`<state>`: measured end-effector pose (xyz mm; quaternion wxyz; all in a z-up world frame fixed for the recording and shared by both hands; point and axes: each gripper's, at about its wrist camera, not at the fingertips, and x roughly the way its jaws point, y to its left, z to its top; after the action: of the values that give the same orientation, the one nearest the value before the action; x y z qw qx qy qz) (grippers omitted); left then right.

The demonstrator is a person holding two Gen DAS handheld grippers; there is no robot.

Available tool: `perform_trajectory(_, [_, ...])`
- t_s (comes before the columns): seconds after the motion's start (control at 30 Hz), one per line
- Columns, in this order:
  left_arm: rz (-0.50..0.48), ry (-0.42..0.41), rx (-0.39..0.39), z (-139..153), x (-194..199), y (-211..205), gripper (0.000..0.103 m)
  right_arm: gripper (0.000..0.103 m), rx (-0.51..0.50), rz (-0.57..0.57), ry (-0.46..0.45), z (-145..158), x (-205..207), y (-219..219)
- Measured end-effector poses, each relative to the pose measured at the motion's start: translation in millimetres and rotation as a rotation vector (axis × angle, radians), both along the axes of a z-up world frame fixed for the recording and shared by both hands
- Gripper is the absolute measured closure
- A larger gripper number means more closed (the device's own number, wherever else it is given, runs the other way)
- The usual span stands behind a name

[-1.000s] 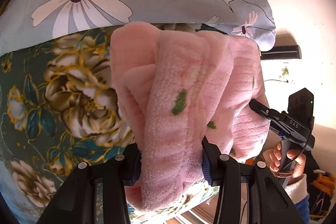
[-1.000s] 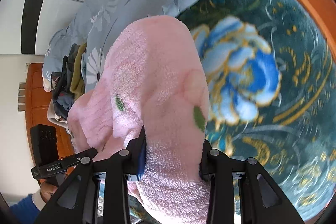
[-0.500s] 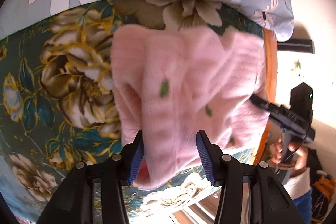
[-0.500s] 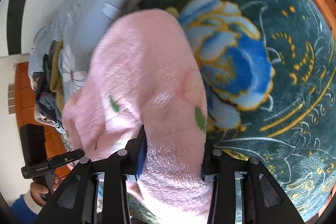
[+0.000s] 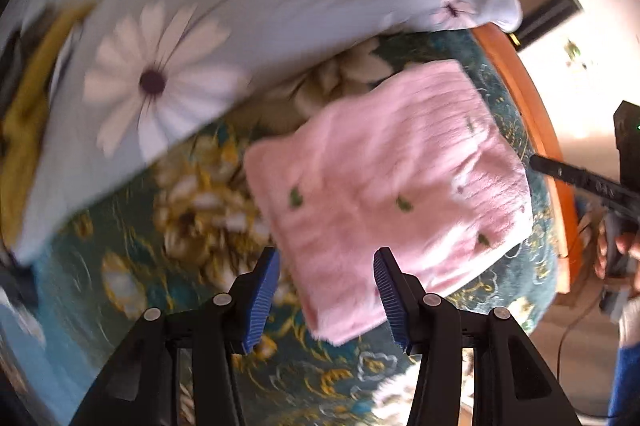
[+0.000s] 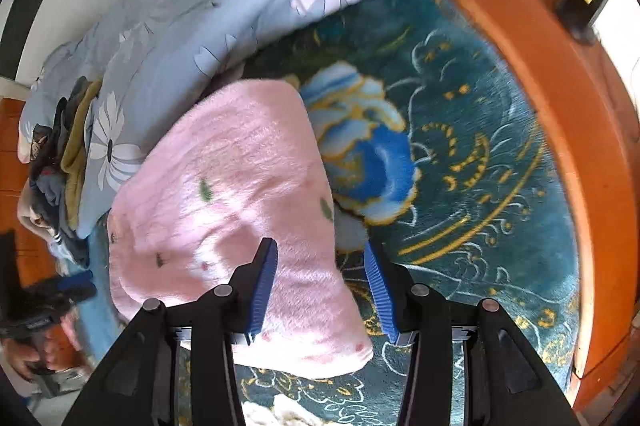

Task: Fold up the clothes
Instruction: 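Carry the folded pink garment with both grippers toward the pillow, then lower the folded pink garment onto the blanket and open both grippers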

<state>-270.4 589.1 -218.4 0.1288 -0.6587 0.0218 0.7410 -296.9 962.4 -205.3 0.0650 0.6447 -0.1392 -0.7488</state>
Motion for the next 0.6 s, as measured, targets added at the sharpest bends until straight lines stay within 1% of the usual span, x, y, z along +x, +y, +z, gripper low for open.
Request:
perform_trajectory(0.07, [-0.047,0.037,-0.021,0,-5,15,0.050,0.056,-0.033,0.009,0.055,7,16,-12])
perform_trajectory(0.1, [-0.069,0.052,-0.031,0,-7,21,0.050,0.056,-0.065,0.020,0.071,7,24,-19])
perform_trajectory(0.13, [-0.084,0.059,-0.035,-3,-7,27,0.050,0.056,-0.094,0.034,0.085,7,32,-28])
perform_trajectory(0.2, [-0.110,0.057,-0.042,-11,-4,35,0.050,0.056,-0.121,0.082,0.099,1,46,-54])
perform_trajectory(0.27, [-0.134,0.026,-0.058,-25,1,39,0.050,0.056,-0.105,0.099,0.111,-5,57,-62])
perform_trajectory(0.33, [-0.148,-0.005,-0.070,-39,6,39,0.050,0.056,-0.076,0.053,0.093,-16,63,-51])
perform_trajectory(0.4, [-0.143,-0.041,-0.077,-55,12,36,0.050,0.056,-0.069,0.009,0.068,-27,69,-39])
perform_trajectory(0.47, [-0.129,-0.073,-0.087,-68,16,32,0.050,0.056,-0.086,-0.011,0.047,-38,72,-31])
perform_trajectory(0.6, [-0.085,-0.113,-0.086,-82,18,21,0.048,0.056,-0.081,-0.018,0.039,-42,74,-29])
